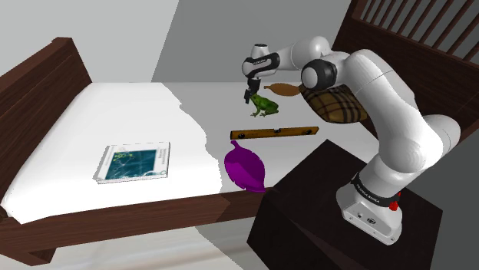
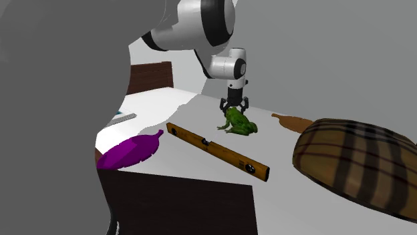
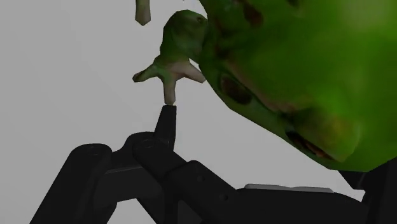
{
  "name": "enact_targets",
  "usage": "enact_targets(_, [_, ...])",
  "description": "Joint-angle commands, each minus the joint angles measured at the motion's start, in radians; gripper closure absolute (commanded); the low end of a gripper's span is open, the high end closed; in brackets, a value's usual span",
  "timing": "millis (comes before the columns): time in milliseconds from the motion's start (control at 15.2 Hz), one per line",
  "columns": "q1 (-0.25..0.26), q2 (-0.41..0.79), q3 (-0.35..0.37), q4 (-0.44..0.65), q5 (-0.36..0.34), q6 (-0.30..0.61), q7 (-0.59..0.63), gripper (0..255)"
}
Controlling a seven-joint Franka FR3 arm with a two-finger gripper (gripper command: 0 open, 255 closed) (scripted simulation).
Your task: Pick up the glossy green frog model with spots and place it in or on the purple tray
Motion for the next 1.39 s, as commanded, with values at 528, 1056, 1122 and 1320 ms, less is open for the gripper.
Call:
enact_targets(528, [0.004,0.043,-0.002,0.014,-0.002,-0.011,0.009,255])
enact_targets(1056, [0.002,0.046,-0.001,0.038,-0.002,-0.025,0.008,0])
enact_targets(1122, [0.021,0.002,0.002,-0.031,-0.030,-0.013,-0.061,0])
enact_targets(1320, [0.073,-0.130,0.010,-0.246,-0.126,0.036,-0.260,0])
